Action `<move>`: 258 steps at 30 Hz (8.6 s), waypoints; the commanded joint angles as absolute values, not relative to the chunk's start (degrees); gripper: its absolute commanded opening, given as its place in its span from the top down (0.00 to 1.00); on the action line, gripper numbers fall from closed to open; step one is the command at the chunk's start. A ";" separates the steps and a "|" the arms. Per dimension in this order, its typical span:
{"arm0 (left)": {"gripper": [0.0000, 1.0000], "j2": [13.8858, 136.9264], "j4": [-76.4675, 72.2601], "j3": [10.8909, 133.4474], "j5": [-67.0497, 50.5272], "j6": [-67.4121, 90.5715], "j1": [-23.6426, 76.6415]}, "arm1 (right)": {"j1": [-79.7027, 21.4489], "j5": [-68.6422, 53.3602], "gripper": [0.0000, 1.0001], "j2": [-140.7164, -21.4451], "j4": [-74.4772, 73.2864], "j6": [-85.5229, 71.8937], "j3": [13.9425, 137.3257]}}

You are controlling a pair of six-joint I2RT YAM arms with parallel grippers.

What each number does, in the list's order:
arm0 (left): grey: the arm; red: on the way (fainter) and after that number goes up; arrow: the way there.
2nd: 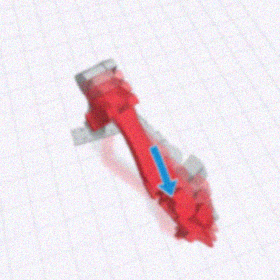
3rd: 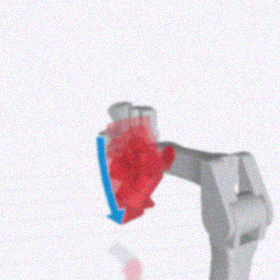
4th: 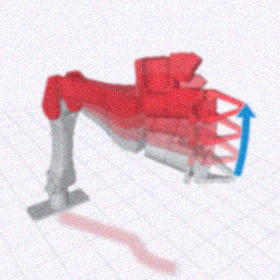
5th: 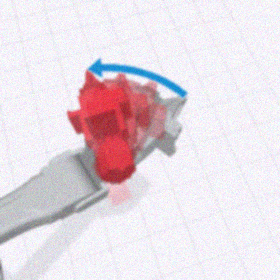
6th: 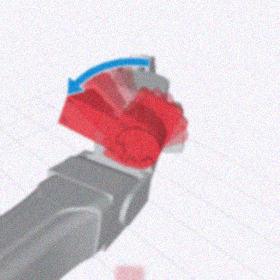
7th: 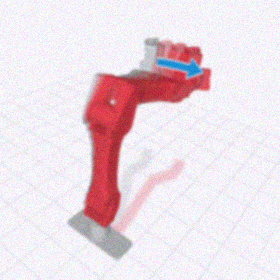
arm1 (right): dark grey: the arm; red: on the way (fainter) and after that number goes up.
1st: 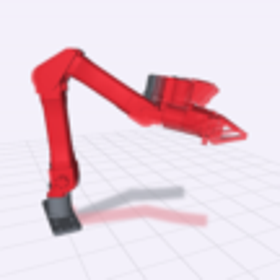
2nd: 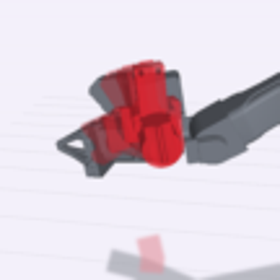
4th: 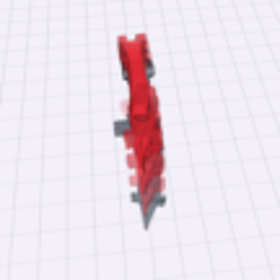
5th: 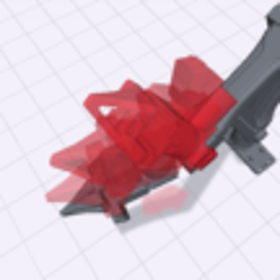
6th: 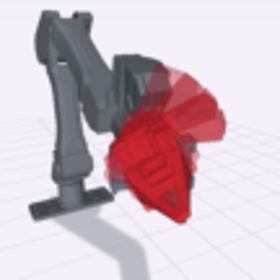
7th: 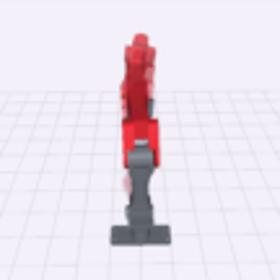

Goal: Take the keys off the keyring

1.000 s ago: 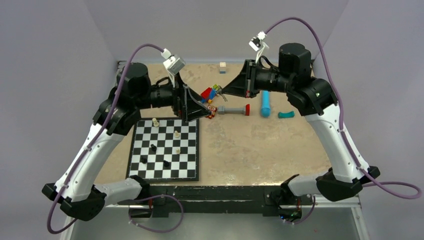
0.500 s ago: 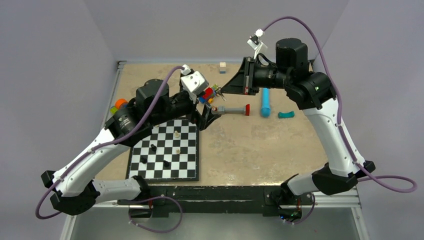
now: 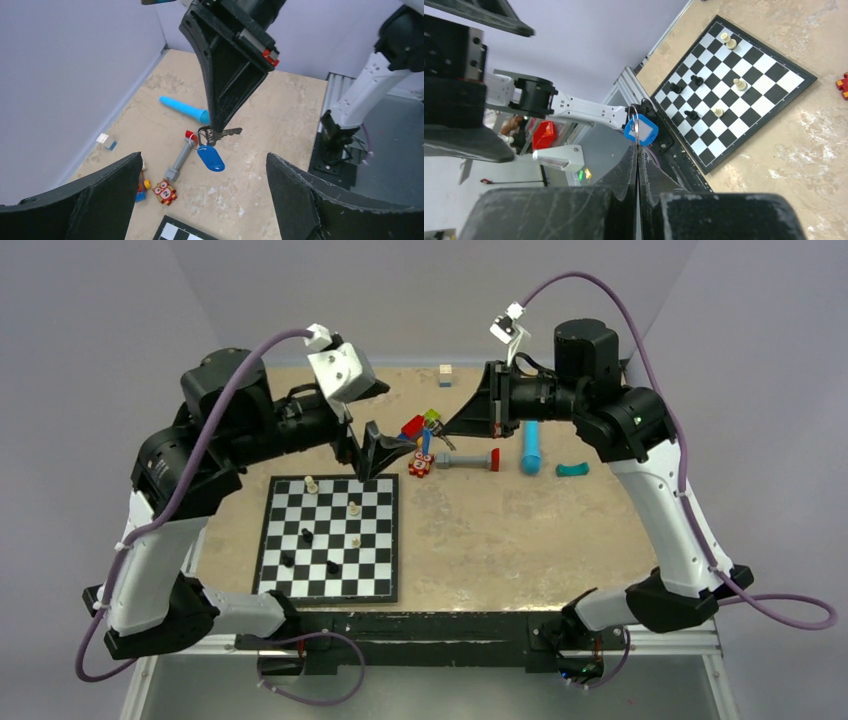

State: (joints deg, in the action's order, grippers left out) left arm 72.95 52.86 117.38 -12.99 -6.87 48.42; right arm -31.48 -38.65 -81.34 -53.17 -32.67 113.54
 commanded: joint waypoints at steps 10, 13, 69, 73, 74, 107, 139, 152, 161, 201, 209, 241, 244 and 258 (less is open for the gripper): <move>0.06 81.46 67.28 127.00 -29.93 -3.23 46.61 | -31.66 -46.38 1.00 -73.63 -45.41 -24.17 107.54; 0.06 80.47 64.40 125.47 -30.22 -1.97 46.60 | -31.69 -46.67 1.00 -72.95 -46.17 -22.34 107.71; 1.00 83.70 56.42 126.69 -38.10 10.46 46.71 | -32.78 -50.44 1.00 -68.72 -43.16 -17.64 104.07; 1.00 82.33 52.33 124.20 -38.41 12.99 46.68 | -32.83 -50.22 0.60 -68.30 -40.56 -19.62 103.18; 1.00 82.03 51.61 123.76 -38.45 13.56 46.71 | -32.82 -50.11 0.53 -67.95 -39.52 -20.27 102.92; 0.84 77.98 40.13 116.27 -35.40 23.56 46.68 | -32.97 -54.23 1.00 -68.98 -29.75 -25.89 101.54; 0.55 81.42 49.16 123.29 -35.77 20.91 46.05 | -33.01 -53.47 1.00 -68.95 -33.39 -24.33 103.41; 0.62 81.43 50.03 125.09 -35.13 20.09 46.12 | -32.97 -53.61 1.00 -69.18 -33.47 -24.19 103.36; 0.85 81.95 50.39 125.79 -35.94 19.68 46.08 | -32.96 -53.43 1.00 -69.35 -33.57 -24.05 103.86; 1.00 75.30 34.08 115.30 -26.08 38.88 46.06 | -32.98 -46.69 1.00 -68.46 -22.09 -29.99 103.26; 1.00 72.30 25.62 108.70 -24.65 45.64 46.12 | -32.96 -44.76 1.00 -66.21 -16.88 -31.05 99.44; 0.00 69.62 47.27 116.10 -27.26 13.33 44.21 | -33.10 -38.83 1.00 -64.02 -17.58 -34.52 90.45; 0.00 69.95 50.92 117.12 -23.30 9.10 44.00 | -33.11 -42.06 1.00 -64.95 -19.34 -32.64 91.69; 0.07 79.85 56.63 128.95 -34.42 13.63 42.44 | -33.05 -48.44 1.00 -65.67 -19.68 -26.14 93.39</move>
State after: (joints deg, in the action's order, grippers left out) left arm 80.38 57.52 127.96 -28.62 11.77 42.87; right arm -32.75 -43.55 -65.80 -22.20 -28.88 91.88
